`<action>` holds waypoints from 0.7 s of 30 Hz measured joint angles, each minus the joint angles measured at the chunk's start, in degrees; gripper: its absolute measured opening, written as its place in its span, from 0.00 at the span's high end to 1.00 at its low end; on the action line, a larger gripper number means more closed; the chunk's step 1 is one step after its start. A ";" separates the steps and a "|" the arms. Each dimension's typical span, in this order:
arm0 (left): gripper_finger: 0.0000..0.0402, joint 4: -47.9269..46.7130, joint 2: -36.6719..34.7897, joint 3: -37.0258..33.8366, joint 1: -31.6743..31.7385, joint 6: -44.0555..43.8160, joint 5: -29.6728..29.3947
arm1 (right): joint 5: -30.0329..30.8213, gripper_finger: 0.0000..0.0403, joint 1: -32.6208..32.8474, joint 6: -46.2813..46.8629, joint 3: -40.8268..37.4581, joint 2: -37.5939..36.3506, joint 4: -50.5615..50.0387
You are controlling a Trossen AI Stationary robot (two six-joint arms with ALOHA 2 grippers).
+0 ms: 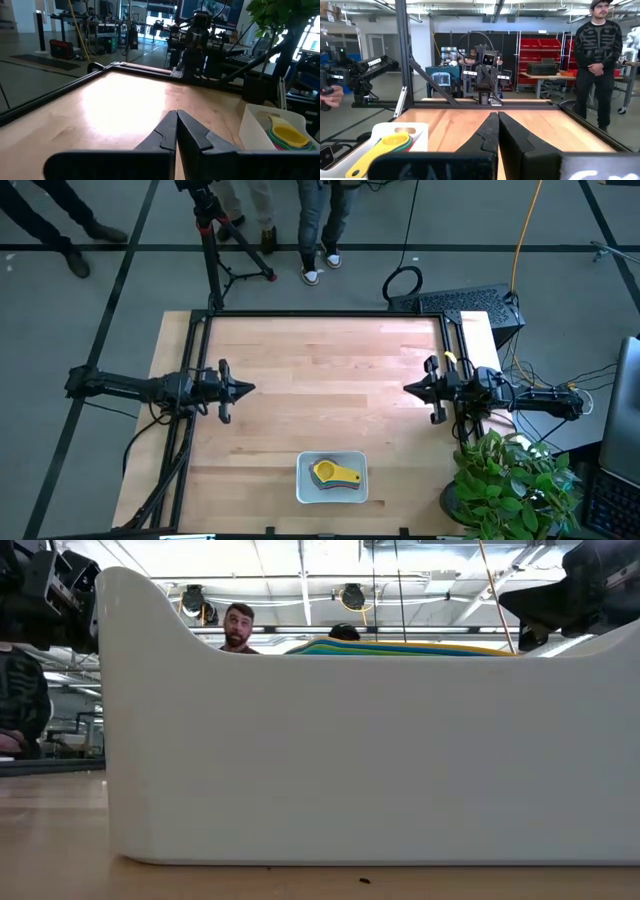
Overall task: Nest measuring cups in basket
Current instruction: Return to Home Position
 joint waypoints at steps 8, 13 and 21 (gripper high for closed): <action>0.97 -1.02 0.02 0.00 0.00 1.75 -0.42 | 0.09 1.00 0.00 0.22 -0.04 0.01 0.02; 0.97 -0.92 0.00 0.00 0.00 1.79 -0.42 | 0.07 1.00 0.00 0.22 -0.07 0.01 0.02; 0.97 -0.92 0.00 0.00 0.00 1.90 -0.44 | 0.04 1.00 0.00 0.22 -0.09 0.01 0.02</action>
